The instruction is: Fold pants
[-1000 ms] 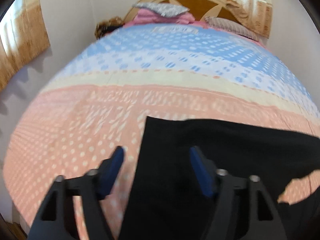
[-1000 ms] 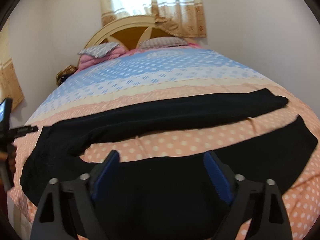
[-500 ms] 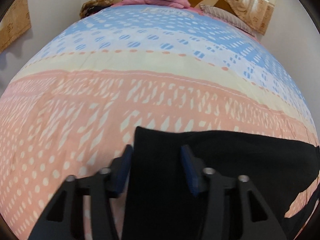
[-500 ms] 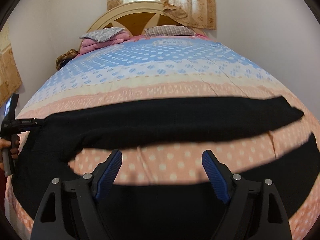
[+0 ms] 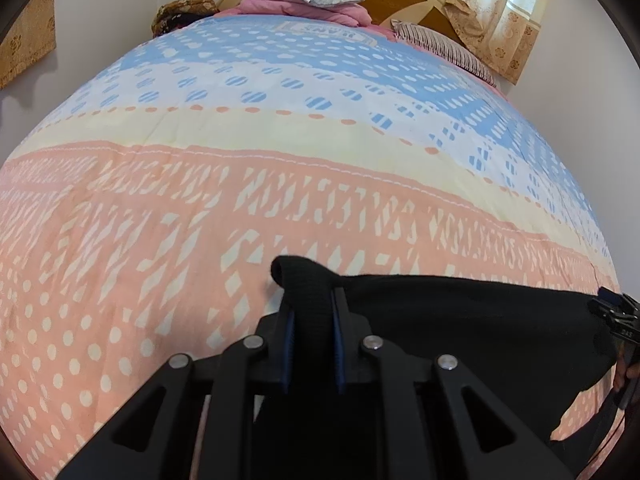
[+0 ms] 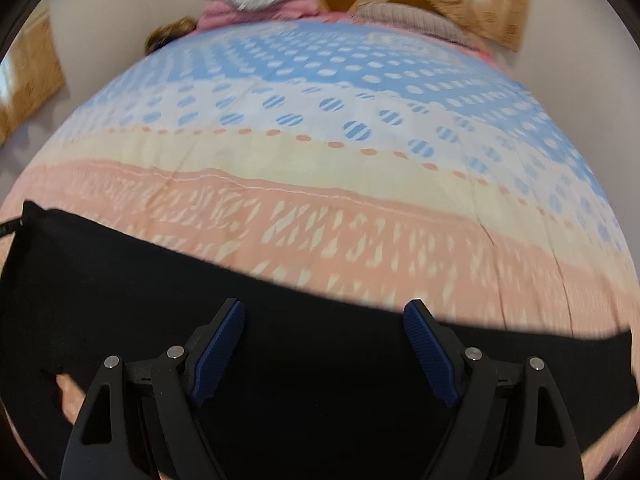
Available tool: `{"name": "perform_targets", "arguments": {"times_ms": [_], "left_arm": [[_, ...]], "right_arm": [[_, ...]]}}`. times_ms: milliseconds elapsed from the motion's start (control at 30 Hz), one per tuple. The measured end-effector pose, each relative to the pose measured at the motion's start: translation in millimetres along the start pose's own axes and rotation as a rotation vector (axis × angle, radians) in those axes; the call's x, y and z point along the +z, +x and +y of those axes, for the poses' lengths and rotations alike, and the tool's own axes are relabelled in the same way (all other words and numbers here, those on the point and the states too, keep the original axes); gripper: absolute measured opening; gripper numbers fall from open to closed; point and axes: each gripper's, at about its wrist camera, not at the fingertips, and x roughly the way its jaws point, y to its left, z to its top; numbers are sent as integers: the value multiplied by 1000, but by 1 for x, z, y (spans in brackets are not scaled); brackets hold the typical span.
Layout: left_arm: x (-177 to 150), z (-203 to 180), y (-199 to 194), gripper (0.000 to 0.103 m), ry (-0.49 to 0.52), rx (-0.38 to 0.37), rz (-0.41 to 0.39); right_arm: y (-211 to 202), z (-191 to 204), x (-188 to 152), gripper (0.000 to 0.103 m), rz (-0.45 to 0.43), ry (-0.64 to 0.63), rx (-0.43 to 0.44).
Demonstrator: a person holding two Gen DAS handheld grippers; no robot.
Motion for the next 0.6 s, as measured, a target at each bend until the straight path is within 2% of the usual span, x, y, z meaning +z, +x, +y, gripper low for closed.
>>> {"name": "perform_targets", "arguments": {"times_ms": [100,133,167,200,233,267,300,333,367,400,433,500,600], "left_arm": [[4,0,4,42,0,26,1],[7,2,5,55,-21,19,4],[9,6,5,61,-47,6,0],[11,7,5,61,-62,-1,-4],[13,8,7,61,-68,-5,-4],[14,7,9,55,-59,-4,-2],[15,3,13,45,-36,10,1],[15,0,15,31,-12,27,2],[14,-3,15,19,8,8,-9],[12,-3,13,14,5,-25,-23],[12,-3,11,14,0,-51,-32],[13,-5,5,14,18,-40,-55],[14,-3,-13,14,8,-62,-97]], "right_arm": [[16,-1,9,81,46,-73,56],[18,-1,9,79,55,-88,86],[18,-1,9,68,62,-97,114],[16,1,8,59,66,-107,147],[12,3,6,56,69,-126,168],[8,6,3,48,70,-151,178],[6,7,1,40,71,-166,189],[5,10,-1,37,72,-175,195],[4,13,-2,29,76,-182,195],[4,16,-1,17,79,-188,196],[2,20,-1,12,80,-194,195],[-3,27,0,7,70,-204,154],[-17,29,-2,5,28,-184,109]]}}
